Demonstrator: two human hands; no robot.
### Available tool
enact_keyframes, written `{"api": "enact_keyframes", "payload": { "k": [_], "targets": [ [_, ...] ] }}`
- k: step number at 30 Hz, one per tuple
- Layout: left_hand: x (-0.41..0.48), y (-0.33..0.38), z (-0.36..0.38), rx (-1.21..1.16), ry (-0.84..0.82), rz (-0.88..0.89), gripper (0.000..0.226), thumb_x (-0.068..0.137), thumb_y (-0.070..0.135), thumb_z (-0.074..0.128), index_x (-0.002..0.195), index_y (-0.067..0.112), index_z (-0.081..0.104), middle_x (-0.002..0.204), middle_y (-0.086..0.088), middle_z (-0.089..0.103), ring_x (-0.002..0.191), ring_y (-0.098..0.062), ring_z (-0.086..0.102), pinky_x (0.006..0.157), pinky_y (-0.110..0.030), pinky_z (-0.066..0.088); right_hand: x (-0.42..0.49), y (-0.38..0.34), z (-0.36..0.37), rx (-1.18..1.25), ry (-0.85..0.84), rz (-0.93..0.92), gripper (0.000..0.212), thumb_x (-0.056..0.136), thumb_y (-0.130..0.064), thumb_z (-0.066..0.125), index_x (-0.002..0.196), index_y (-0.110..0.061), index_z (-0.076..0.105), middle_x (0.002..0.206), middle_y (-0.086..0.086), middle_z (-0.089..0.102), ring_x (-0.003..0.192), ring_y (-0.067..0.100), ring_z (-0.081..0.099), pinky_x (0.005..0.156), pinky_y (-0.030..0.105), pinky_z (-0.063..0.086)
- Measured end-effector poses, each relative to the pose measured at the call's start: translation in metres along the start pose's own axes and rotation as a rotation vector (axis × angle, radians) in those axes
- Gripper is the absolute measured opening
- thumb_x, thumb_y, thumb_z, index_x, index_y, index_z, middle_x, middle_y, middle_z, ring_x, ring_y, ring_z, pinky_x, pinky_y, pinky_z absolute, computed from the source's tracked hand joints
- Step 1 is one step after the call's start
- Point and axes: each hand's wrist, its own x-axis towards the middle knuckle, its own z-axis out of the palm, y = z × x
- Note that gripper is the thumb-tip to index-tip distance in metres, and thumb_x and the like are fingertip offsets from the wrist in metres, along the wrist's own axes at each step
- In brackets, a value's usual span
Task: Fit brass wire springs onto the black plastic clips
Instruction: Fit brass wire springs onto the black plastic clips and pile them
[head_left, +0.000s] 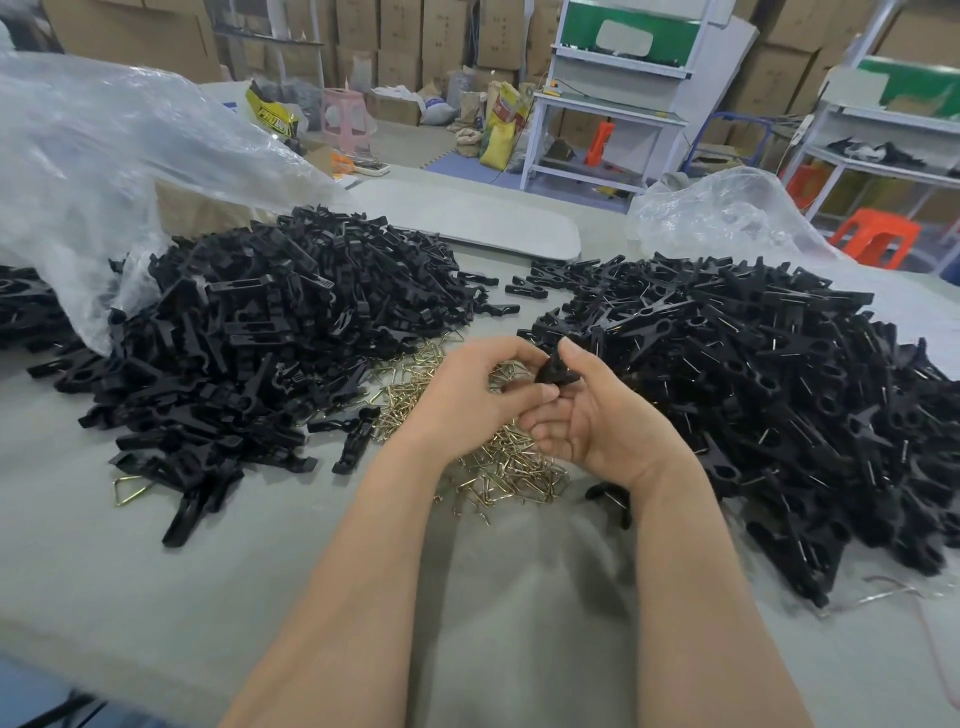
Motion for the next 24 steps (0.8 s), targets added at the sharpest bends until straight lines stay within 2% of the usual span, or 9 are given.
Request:
{"api": "enact_keyframes", "payload": {
  "k": [6,9,12,14,17,19,21,22,24],
  "targets": [
    [0.0,0.007,-0.002,-0.163,-0.063,0.017,0.031,0.083,0.02,0.071,0.111,0.031,0.063,0.121,0.011,0.057,0.106,0.0,0.057,0.099,-0.029,0.045,0.011,0.007,0.005,0.091,0.112,-0.186,0.027,0.091,-0.038,0.054,0.076,-0.018,0.065,0.049,-0.007,0.053,0.04,0.006,0.052,0.038,0.015,0.038],
    [0.001,0.007,-0.002,-0.164,-0.05,-0.003,0.032,0.082,0.02,0.072,0.113,0.025,0.065,0.112,0.01,0.065,0.105,-0.004,0.06,0.1,-0.037,0.046,0.013,0.009,0.009,0.169,0.076,-0.151,0.033,0.088,-0.048,0.058,0.076,-0.02,0.072,0.059,-0.003,0.06,0.044,0.006,0.055,0.042,0.014,0.044],
    [0.0,0.007,-0.003,-0.186,0.001,-0.03,0.027,0.082,0.023,0.072,0.105,0.035,0.064,0.097,0.014,0.066,0.1,-0.005,0.061,0.099,-0.037,0.046,0.006,0.004,0.009,0.058,0.052,-0.067,0.077,0.063,-0.075,0.05,0.095,-0.008,0.068,0.068,0.009,0.069,0.052,0.014,0.064,0.047,0.02,0.053],
    [0.0,0.004,-0.002,-0.032,-0.018,-0.033,0.03,0.083,0.027,0.071,0.11,0.034,0.063,0.101,0.013,0.064,0.102,-0.006,0.058,0.1,-0.037,0.044,0.003,-0.001,0.007,-0.025,0.134,-0.054,0.083,0.062,-0.078,0.051,0.099,-0.005,0.067,0.069,0.006,0.068,0.057,0.016,0.064,0.05,0.023,0.054],
    [0.0,0.002,0.003,0.102,-0.06,-0.02,0.043,0.085,0.028,0.068,0.126,0.03,0.056,0.117,0.011,0.053,0.109,-0.004,0.049,0.103,-0.03,0.039,0.005,-0.008,0.01,-0.104,0.285,-0.202,0.031,0.087,-0.035,0.064,0.091,-0.005,0.067,0.065,-0.001,0.066,0.062,0.013,0.059,0.054,0.021,0.052],
    [0.002,0.006,0.002,0.037,0.062,-0.002,0.053,0.087,0.029,0.065,0.137,0.03,0.045,0.133,0.011,0.042,0.117,0.0,0.042,0.104,-0.02,0.034,0.005,-0.02,0.008,0.241,0.443,-0.436,0.023,0.091,-0.023,0.063,0.097,-0.001,0.065,0.075,0.003,0.069,0.071,0.015,0.063,0.061,0.023,0.054],
    [0.004,0.01,-0.005,-0.097,0.358,-0.006,0.046,0.09,0.025,0.061,0.134,0.027,0.046,0.134,0.009,0.044,0.114,0.003,0.046,0.101,-0.017,0.036,0.001,-0.036,0.007,0.715,0.431,-0.653,0.063,0.088,-0.044,0.061,0.128,0.004,0.048,0.105,0.012,0.068,0.101,0.021,0.065,0.084,0.03,0.056],
    [0.004,0.012,-0.009,-0.182,0.531,-0.015,0.038,0.091,0.022,0.059,0.128,0.024,0.049,0.128,0.008,0.049,0.11,0.003,0.049,0.097,-0.018,0.04,0.004,-0.038,0.006,0.735,0.432,-0.672,0.081,0.086,-0.055,0.057,0.141,0.0,0.033,0.122,0.014,0.06,0.116,0.023,0.059,0.095,0.033,0.051],
    [0.003,0.016,-0.018,-0.301,0.82,-0.001,0.023,0.093,0.018,0.055,0.116,0.019,0.055,0.115,0.005,0.057,0.103,-0.002,0.055,0.092,-0.02,0.045,0.012,-0.034,0.027,0.266,0.48,-0.584,0.086,0.086,-0.059,0.054,0.149,-0.011,0.021,0.142,0.009,0.047,0.121,0.014,0.053,0.094,0.026,0.049]
  ]
}}
